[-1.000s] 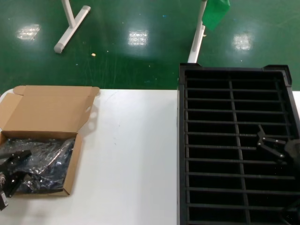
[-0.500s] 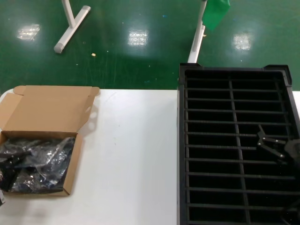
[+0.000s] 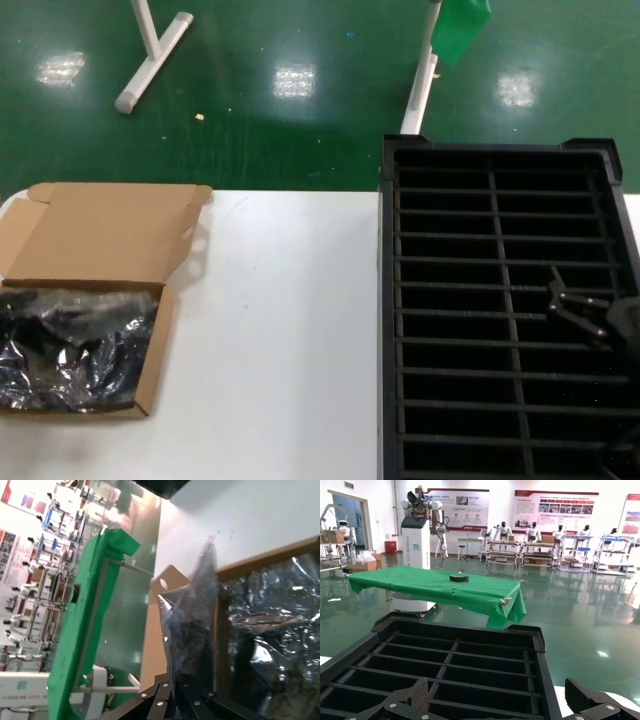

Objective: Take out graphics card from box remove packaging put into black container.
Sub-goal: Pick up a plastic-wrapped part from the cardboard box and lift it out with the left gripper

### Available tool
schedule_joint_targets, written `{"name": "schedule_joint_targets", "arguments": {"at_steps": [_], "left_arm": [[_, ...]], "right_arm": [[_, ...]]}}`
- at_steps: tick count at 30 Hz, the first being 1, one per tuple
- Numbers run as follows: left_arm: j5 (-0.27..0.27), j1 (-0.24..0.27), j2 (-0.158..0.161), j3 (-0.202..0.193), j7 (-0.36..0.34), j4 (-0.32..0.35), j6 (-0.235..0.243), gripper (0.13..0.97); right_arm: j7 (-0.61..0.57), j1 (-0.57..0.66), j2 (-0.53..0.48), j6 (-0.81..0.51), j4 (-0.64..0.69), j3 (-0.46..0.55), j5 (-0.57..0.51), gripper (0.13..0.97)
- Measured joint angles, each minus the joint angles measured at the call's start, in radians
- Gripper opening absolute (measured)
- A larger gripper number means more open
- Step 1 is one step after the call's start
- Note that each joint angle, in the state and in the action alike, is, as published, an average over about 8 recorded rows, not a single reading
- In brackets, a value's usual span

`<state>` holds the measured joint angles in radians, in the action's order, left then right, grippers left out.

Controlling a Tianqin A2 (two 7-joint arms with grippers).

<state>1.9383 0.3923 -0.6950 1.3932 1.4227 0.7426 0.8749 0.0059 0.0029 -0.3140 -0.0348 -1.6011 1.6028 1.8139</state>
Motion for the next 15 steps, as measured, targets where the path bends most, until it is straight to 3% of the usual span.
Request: {"name": "schedule_joint_targets", "arguments": {"at_steps": [7,15], "left_arm": [[-0.005,-0.090,-0.077,-0.016,-0.124,0.203,0.000,0.142],[-0.015,-0.229,-0.217,-0.029,-0.366,0.496,0.027,0.142]], "right_arm": [[0.000,0.000,0.000,0.000,0.000,0.000,0.000,0.966],[0.000,0.000,0.000,0.000,0.000,0.000,0.000,0.966]]}}
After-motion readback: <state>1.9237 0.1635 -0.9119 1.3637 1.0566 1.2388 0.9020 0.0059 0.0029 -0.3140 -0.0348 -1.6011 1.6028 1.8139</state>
